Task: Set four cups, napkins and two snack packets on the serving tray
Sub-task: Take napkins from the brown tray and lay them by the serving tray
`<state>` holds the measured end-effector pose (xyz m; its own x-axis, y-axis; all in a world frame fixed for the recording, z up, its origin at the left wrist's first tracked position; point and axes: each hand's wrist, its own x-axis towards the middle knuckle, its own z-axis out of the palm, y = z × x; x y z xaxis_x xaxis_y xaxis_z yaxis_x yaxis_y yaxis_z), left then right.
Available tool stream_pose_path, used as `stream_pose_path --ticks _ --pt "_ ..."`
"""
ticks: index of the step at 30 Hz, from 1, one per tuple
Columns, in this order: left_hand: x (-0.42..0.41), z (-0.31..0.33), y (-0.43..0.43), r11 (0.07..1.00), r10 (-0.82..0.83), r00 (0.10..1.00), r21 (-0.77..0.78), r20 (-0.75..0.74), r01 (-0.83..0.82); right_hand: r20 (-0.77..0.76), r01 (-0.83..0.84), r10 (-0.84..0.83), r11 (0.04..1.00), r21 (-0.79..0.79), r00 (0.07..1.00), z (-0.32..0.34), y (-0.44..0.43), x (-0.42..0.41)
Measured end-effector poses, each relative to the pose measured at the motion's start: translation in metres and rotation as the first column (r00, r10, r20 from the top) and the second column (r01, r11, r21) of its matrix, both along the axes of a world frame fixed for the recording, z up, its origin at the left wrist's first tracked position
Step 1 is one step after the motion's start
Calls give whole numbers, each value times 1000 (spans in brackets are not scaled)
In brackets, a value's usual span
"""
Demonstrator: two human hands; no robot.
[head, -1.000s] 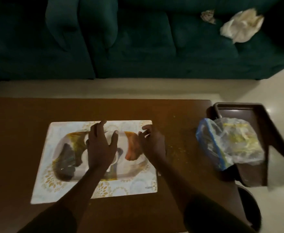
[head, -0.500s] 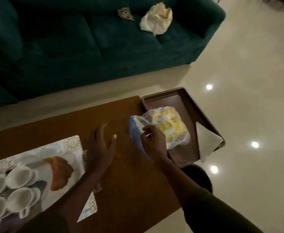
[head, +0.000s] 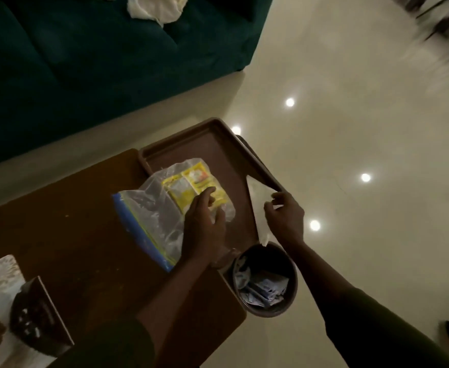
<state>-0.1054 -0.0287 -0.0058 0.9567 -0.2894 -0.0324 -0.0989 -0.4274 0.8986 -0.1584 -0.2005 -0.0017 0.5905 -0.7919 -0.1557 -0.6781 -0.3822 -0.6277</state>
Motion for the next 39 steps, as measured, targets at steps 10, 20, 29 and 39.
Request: stream_pose_path --ticks 10,20,29,39 --pt "-16 -33 -82 956 -276 840 -43 -468 290 -218 31 -41 998 -49 975 -36 -56 -8" --pt "-7 -37 -57 987 -162 879 -57 -448 152 -217 58 -57 998 -2 975 -38 -45 20" --pt "18 -5 -35 914 42 734 -272 -678 -303 323 -102 3 952 290 946 33 22 55" --pt "29 23 62 719 94 534 -313 -840 -620 437 -330 111 821 466 893 50 145 72"
